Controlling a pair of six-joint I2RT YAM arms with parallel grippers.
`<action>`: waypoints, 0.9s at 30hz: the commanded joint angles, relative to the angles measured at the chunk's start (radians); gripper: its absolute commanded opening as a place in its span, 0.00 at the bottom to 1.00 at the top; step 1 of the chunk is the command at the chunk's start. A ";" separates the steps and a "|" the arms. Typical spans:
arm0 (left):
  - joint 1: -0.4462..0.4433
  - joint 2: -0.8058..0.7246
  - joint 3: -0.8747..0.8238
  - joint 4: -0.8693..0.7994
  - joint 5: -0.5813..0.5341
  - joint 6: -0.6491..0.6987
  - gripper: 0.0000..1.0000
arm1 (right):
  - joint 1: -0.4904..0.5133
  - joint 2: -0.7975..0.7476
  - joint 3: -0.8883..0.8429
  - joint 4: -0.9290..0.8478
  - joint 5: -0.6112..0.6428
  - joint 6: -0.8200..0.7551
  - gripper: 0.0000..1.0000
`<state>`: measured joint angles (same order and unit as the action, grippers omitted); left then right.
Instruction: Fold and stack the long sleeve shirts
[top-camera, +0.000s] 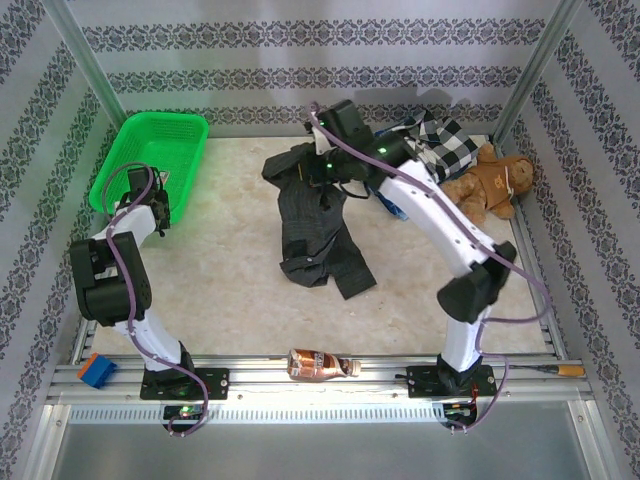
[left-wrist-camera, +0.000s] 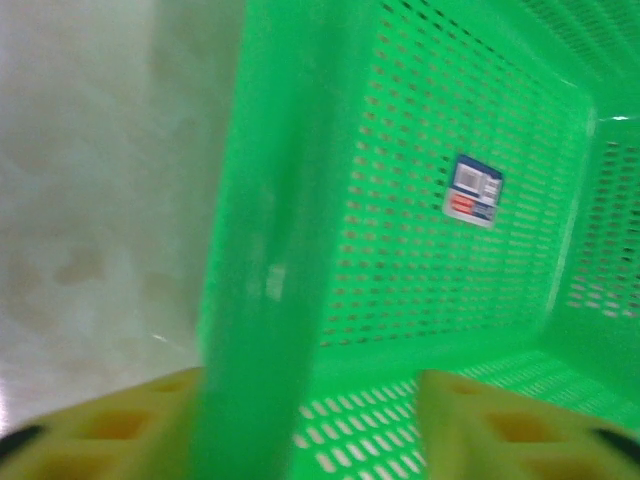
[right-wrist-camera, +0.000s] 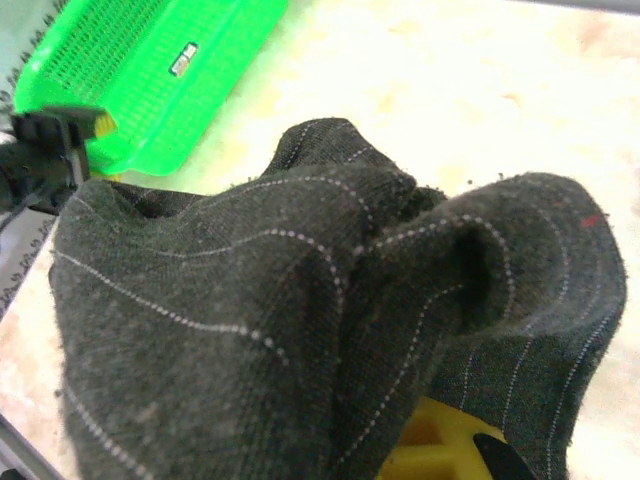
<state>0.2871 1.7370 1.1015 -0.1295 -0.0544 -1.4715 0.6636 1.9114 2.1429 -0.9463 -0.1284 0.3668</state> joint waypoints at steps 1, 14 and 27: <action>-0.014 -0.029 -0.004 0.092 0.049 -0.013 0.93 | 0.010 0.117 0.133 -0.011 -0.085 0.004 0.23; -0.023 -0.299 -0.127 0.075 0.192 0.101 1.00 | 0.000 0.135 0.222 -0.099 -0.164 0.081 0.85; -0.022 -0.523 -0.119 -0.141 0.234 0.325 1.00 | -0.168 -0.135 -0.666 0.028 0.069 0.134 0.78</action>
<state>0.2741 1.2564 0.9817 -0.1883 0.1612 -1.2308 0.4911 1.7409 1.5627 -0.9520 -0.1062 0.4835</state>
